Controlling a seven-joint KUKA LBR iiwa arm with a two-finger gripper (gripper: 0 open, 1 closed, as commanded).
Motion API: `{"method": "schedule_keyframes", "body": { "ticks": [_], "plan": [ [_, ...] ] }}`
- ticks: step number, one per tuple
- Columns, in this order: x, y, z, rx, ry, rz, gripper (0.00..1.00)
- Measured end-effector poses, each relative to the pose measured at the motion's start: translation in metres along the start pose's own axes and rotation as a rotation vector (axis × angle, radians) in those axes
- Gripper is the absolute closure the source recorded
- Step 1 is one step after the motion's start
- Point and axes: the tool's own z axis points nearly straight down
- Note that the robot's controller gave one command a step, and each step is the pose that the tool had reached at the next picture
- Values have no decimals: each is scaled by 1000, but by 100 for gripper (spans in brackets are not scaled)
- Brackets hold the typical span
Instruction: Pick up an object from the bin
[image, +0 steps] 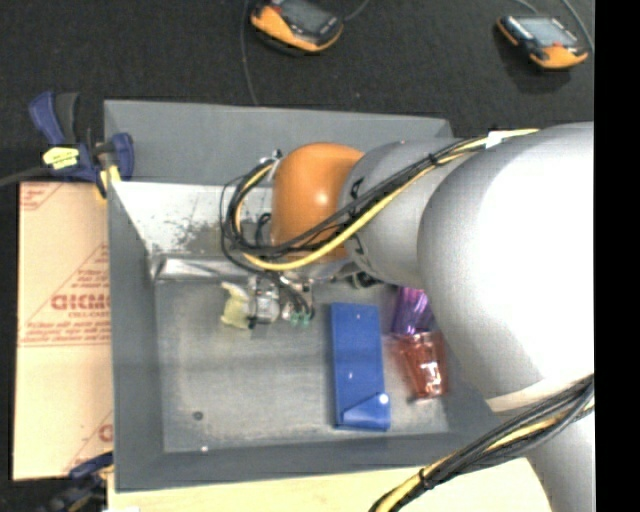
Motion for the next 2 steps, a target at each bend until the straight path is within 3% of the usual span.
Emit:
{"method": "schedule_keyframes", "body": {
  "ticks": [1,2],
  "plan": [
    [16,-16,14,-3,-8,-113,100],
    [1,-5,-8,-3,-5,-109,100]
  ]
}}
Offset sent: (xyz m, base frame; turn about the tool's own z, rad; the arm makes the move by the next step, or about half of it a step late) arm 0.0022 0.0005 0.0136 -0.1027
